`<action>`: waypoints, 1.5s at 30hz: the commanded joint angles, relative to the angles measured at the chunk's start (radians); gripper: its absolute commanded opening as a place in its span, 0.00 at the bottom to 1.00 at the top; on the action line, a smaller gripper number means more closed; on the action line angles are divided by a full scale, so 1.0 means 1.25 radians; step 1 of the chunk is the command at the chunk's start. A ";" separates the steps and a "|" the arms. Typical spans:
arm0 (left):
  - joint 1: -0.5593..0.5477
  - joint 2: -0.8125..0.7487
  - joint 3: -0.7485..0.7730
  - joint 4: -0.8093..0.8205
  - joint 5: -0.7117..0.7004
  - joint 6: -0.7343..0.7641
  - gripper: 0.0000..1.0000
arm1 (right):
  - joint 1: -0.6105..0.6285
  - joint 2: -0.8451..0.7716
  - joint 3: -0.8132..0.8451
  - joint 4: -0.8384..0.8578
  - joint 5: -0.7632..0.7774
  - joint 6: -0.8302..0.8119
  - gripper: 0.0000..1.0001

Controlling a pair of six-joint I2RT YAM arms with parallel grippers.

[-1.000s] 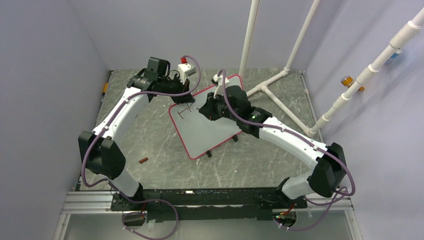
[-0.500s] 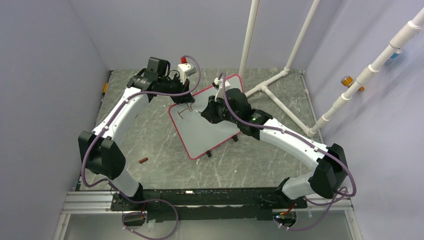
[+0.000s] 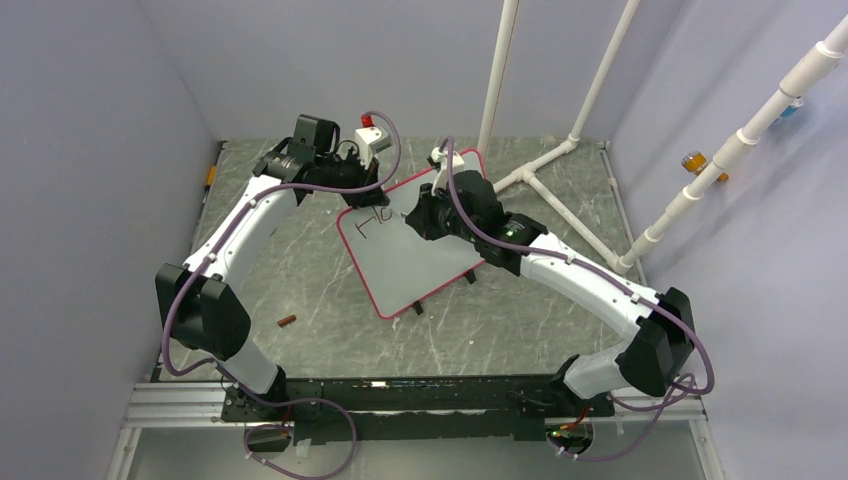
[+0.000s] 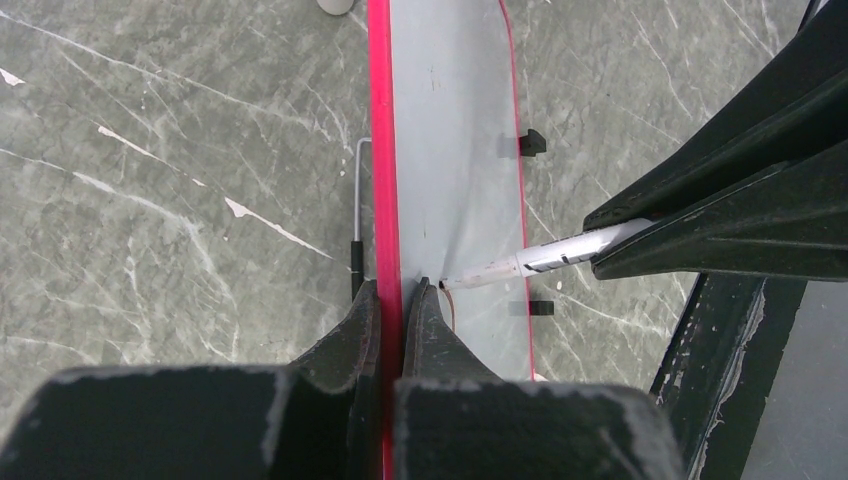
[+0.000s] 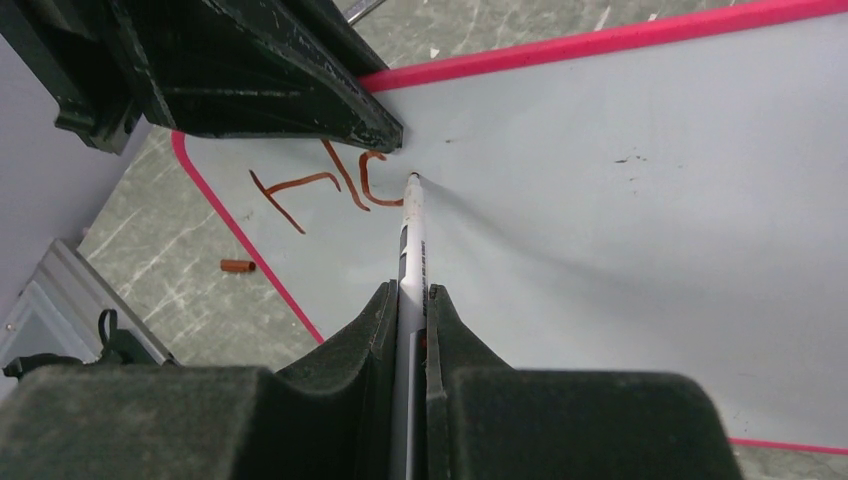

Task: Write a sentence on the whiteboard

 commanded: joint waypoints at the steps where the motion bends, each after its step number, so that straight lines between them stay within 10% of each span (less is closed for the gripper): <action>1: -0.016 -0.016 -0.018 -0.022 -0.056 0.093 0.00 | -0.009 0.020 0.049 0.020 0.046 -0.011 0.00; 45: -0.020 -0.030 -0.018 -0.019 -0.062 0.089 0.00 | -0.011 -0.059 0.041 -0.003 -0.059 0.009 0.00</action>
